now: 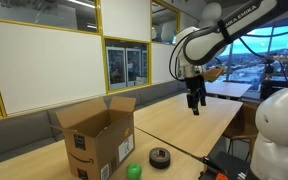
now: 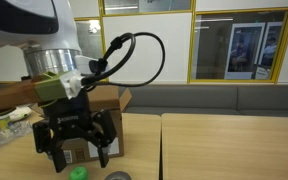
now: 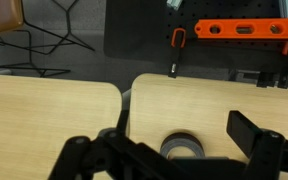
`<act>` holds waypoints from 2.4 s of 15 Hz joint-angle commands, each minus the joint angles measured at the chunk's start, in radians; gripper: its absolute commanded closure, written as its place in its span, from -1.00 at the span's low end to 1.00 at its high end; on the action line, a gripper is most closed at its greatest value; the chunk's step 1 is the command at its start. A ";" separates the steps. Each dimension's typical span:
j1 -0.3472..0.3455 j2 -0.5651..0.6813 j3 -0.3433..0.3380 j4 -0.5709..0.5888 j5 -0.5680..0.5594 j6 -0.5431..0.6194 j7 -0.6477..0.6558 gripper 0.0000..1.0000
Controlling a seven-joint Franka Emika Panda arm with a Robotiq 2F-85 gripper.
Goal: Put the objects on the table and put them in the box, then slide the box to the right
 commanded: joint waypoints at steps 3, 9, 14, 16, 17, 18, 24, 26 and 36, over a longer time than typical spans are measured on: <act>0.047 0.272 0.088 0.118 0.048 0.129 0.208 -1.00; 0.108 0.546 0.222 0.328 0.142 0.096 0.530 -1.00; 0.194 0.678 0.260 0.470 0.310 0.112 0.699 -1.00; 0.231 0.726 0.278 0.508 0.356 0.121 0.780 -1.00; 0.247 0.752 0.285 0.525 0.366 0.124 0.819 -1.00; 0.267 0.787 0.296 0.536 0.355 0.137 0.865 -1.00; 0.348 1.058 0.265 0.646 0.329 0.166 1.158 -1.00; 0.369 1.150 0.248 0.703 0.351 0.164 1.202 -1.00; 0.477 1.293 0.171 0.867 0.353 0.318 1.429 -1.00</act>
